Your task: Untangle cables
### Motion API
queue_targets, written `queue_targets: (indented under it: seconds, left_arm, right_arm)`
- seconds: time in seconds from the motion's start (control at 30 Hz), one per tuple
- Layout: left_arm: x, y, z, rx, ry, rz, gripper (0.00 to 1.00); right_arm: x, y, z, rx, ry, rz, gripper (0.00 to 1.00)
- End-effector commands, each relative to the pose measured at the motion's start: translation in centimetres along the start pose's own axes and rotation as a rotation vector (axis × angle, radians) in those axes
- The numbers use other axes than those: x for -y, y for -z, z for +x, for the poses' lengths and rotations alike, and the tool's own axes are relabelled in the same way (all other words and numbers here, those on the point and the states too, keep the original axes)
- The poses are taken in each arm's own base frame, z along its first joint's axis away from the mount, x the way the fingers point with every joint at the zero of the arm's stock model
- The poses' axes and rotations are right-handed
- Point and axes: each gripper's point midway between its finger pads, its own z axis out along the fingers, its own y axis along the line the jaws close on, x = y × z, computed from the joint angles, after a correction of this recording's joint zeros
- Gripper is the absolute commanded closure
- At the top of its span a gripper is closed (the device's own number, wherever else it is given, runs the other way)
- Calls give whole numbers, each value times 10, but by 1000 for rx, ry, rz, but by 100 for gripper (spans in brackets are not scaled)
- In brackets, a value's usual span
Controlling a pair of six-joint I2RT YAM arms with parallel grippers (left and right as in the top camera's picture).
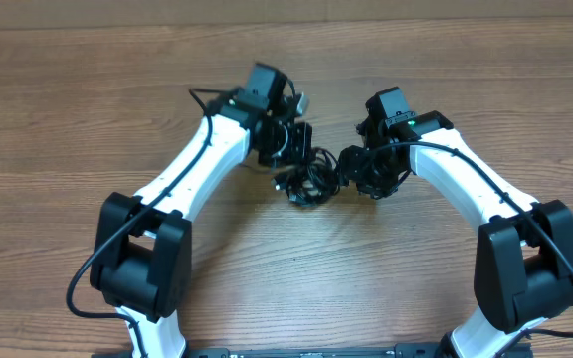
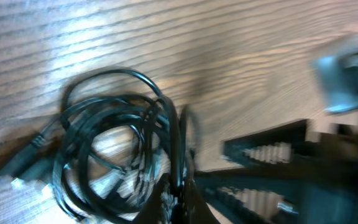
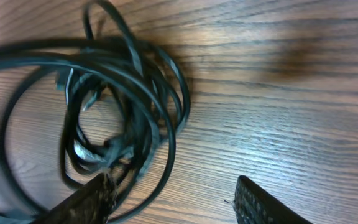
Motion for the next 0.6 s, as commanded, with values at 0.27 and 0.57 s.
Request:
queue_targets:
  seconds: [0.27,0.57]
  left_arm:
    - [78,55,-23,7,-118,295,96]
    - [93,129,-49,127,-165,438,96]
  right_arm:
    - [-17,-2,-2,7,31,-74,39]
    - [-9,-6,-9,65,60,30,50]
